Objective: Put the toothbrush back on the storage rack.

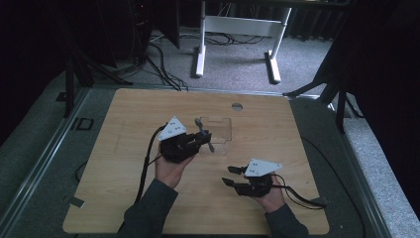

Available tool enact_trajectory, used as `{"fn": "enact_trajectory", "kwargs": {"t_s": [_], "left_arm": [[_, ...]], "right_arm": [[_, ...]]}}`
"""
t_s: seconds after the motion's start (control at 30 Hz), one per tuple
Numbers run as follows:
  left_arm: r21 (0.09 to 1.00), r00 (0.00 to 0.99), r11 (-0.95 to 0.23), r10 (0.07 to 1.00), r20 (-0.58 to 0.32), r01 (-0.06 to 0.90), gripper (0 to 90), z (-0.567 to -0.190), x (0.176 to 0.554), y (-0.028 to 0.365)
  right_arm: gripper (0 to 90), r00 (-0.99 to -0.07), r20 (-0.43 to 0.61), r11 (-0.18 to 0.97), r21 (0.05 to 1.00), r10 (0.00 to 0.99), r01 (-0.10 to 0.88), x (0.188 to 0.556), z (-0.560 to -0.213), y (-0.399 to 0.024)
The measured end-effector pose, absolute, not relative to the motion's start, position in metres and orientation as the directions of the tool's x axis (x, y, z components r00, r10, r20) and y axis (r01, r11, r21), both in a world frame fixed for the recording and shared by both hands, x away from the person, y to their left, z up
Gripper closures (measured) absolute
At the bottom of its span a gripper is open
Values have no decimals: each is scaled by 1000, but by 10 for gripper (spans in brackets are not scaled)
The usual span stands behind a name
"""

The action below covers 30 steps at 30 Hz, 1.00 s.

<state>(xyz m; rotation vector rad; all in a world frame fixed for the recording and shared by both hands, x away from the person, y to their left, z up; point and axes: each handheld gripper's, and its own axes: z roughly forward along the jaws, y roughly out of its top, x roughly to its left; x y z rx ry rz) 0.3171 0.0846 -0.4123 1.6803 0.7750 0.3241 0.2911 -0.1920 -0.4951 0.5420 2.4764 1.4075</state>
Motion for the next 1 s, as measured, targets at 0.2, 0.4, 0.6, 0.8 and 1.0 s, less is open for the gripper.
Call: {"fn": "enact_trajectory", "kwargs": {"t_s": [0.2, 0.4, 0.6, 0.8, 1.0], "left_arm": [[946, 730, -64, 654, -200, 317, 802, -414, 324, 86], [946, 722, -49, 659, -211, 321, 802, -416, 331, 86], [942, 706, -43, 674, -218, 332, 802, -421, 338, 84], [939, 695, -34, 682, -229, 343, 802, -423, 344, 82], [934, 686, -41, 691, -229, 354, 802, -426, 350, 82]], "right_arm": [[532, -902, -24, 465, 862, 432, 200, 291, -496, -192], [532, -902, -20, 465, 862, 432, 204, 291, -497, -191], [532, -901, -13, 458, 864, 433, 208, 291, -498, -192], [532, -900, -10, 459, 863, 435, 212, 290, -499, -193], [532, -901, -6, 457, 864, 434, 214, 291, -501, -193]]}}
